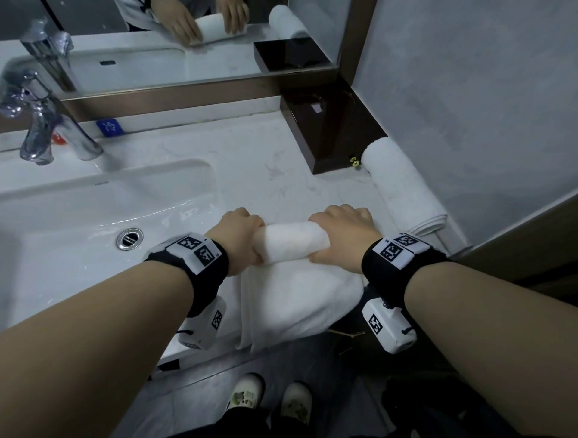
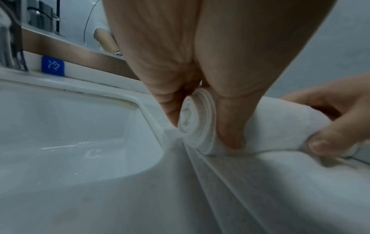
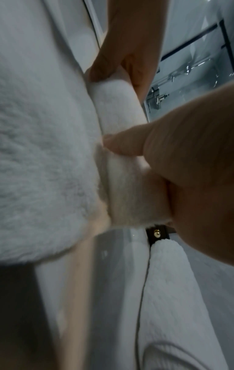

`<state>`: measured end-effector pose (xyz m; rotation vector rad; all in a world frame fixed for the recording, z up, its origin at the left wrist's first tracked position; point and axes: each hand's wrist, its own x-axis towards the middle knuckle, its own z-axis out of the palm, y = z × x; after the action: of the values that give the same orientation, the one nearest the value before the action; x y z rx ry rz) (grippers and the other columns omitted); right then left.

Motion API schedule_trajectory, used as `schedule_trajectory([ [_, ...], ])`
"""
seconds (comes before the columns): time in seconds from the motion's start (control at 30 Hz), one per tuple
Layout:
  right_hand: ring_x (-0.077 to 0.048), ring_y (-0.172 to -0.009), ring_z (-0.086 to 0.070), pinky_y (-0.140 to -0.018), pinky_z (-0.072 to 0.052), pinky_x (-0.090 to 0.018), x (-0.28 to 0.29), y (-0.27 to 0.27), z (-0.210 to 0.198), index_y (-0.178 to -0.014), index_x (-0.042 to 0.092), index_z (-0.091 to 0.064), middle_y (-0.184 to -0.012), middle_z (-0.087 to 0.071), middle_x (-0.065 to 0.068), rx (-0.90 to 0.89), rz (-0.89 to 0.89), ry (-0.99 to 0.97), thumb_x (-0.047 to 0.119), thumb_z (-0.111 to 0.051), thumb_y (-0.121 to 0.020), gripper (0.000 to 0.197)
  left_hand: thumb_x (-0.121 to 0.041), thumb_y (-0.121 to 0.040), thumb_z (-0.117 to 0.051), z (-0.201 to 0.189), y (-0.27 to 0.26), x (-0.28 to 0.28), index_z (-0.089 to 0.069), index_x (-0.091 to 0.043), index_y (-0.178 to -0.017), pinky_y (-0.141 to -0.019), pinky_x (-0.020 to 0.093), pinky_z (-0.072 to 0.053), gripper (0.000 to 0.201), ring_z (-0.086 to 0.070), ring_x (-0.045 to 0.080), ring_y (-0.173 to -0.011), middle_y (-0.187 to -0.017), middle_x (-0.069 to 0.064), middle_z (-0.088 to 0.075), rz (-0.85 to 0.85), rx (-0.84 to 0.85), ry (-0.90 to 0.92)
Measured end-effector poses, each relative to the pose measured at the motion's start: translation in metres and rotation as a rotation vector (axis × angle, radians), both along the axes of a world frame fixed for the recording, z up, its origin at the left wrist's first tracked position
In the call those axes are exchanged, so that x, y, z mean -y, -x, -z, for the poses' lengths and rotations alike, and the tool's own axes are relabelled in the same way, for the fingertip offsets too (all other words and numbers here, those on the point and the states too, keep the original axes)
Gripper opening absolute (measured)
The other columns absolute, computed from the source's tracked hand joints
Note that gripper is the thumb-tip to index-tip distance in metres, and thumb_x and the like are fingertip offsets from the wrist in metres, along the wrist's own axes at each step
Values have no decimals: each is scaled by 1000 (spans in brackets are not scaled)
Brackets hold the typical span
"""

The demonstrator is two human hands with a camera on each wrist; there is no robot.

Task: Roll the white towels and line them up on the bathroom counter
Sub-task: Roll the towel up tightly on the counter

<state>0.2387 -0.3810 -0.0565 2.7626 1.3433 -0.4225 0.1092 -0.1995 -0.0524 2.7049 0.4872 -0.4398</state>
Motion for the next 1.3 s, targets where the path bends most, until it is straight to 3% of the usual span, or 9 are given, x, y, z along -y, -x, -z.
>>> schedule_trajectory([
  [0.17,-24,-129,-36,-105,-25,-40,1,-8,-14,-144,31,-32,-139,-44,0,-114,16,43,68,-46,-84,73,-26,-80,-69,9,-2,0,-58,-17,-113,-87,33,-44,35,-41,24,-108,-116,5,-43,-35,82,-89],
  [0.27,-26,-122,-43,-100,-33,-40,-4,-10,-18,-140,26,-36,-134,-49,-2,-173,26,40,60,-49,-89,63,-15,-80,-66,10,-3,1,-54,-11,-114,-84,34,-46,35,-37,25,-108,-117,7,-41,-17,158,-180],
  [0.43,-24,-84,-55,-68,-44,-36,-11,-13,-20,-111,23,-36,-99,-54,1,-272,30,28,47,-69,-80,52,-3,-75,-59,12,-6,4,-49,-8,-111,-79,37,-49,37,-36,28,-106,-117,9,-38,45,178,-294],
  [0.6,-25,-94,-55,-78,-46,-39,-14,-11,-8,-118,18,-43,-109,-54,-1,-122,-62,82,45,-68,-81,52,-4,-74,-59,18,-4,1,-46,-9,-114,-76,32,-42,43,-37,29,-102,-119,11,-38,98,179,-335],
  [0.77,-26,-96,-53,-72,-33,-35,-14,-12,10,-117,20,-43,-109,-53,-1,10,-105,51,44,-65,-83,47,-22,-83,-63,16,-1,-2,-40,-19,-136,-101,38,-40,58,-37,30,-127,-143,8,-34,68,151,-112],
  [0.9,-24,-98,-49,-75,-31,-35,-15,-17,23,-122,24,-40,-113,-51,2,74,-102,-4,42,-65,-83,49,-36,-96,-52,-2,-4,-9,-32,-22,-148,-110,38,-31,58,-37,28,-133,-145,6,-42,19,38,96],
  [1.03,-23,-96,-50,-73,-25,-34,-14,-20,30,-121,26,-41,-114,-53,5,94,-98,-73,42,-65,-82,48,-30,-96,-44,-10,-8,-19,-48,-13,-135,-100,40,-40,43,-51,29,-120,-131,7,-55,-33,-7,230],
  [1.17,-23,-97,-51,-77,-29,-34,-10,-21,33,-123,27,-44,-114,-55,7,115,-101,-111,39,-67,-81,49,-35,-89,-60,-7,-12,-22,-49,-23,-122,-68,28,-40,37,-55,13,-89,-100,-6,-58,-159,-33,331],
  [1.3,-23,-95,-52,-82,-36,-35,-5,-20,32,-122,26,-46,-109,-55,6,119,-116,-142,40,-66,-79,49,-38,-85,-65,-3,-18,-19,-41,-23,-115,-66,32,-40,41,-55,16,-82,-94,-5,-53,-124,-71,272],
])
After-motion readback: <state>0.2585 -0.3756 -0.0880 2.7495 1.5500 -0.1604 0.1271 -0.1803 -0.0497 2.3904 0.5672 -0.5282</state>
